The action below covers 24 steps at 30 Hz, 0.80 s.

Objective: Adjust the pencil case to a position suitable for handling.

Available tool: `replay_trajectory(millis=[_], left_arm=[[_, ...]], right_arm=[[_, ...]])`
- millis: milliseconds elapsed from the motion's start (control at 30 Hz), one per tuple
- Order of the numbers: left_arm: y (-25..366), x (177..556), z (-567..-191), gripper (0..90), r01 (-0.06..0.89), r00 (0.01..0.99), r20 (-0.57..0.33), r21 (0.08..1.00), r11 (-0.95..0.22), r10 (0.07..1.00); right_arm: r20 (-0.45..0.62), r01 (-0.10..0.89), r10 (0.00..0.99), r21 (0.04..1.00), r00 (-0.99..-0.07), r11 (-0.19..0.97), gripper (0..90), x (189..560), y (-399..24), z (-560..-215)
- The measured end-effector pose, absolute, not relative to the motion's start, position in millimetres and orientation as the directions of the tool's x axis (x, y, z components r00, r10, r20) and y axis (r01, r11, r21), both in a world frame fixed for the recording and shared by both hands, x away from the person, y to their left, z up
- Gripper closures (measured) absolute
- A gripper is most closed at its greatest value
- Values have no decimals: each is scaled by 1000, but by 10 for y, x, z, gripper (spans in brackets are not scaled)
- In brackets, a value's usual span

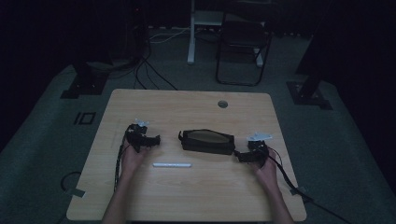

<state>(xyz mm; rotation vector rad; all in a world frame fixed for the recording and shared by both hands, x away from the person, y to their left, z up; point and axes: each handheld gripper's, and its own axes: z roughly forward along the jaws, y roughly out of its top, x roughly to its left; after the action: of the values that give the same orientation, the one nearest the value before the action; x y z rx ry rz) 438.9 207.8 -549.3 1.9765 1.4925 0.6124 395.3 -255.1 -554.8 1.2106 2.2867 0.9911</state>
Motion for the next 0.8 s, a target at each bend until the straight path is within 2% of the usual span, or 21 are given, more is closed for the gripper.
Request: replay_trajectory(millis=[267, 300, 433, 500, 667, 733, 800], left_arm=[[2098, 4367, -5452, 37, 701, 309, 14, 673, -238, 951], [2108, 4356, -5431, 127, 703, 311, 14, 669, -240, 950], [2150, 4320, -5364, 376, 721, 304, 10, 651, -237, 953], [2158, 4307, -5351, 422, 725, 310, -1, 647, -235, 951], [2057, 4248, -5293, 432, 697, 355, 7, 665, -270, 935], [2011, 4224, -5248, 432, 677, 368, 4, 685, -271, 930], [1972, 4194, -5197, 432, 658, 379, -5, 705, -266, 925]], right_arm=[[3, 567, 826, 729, -563, 384, 127, 3953, -2551, -5548], [3, 567, 826, 729, -563, 384, 127, 3953, -2551, -5548], [3, 567, 826, 729, -563, 384, 126, 3953, -2551, -5548], [3, 566, 825, 729, -565, 386, 129, 3953, -2554, -5548], [6, 566, 827, 732, -563, 380, 164, 3947, -2587, -5546], [8, 572, 847, 740, -532, 353, 256, 3899, -2590, -5538], [9, 588, 857, 731, -516, 347, 269, 3876, -2596, -5519]])
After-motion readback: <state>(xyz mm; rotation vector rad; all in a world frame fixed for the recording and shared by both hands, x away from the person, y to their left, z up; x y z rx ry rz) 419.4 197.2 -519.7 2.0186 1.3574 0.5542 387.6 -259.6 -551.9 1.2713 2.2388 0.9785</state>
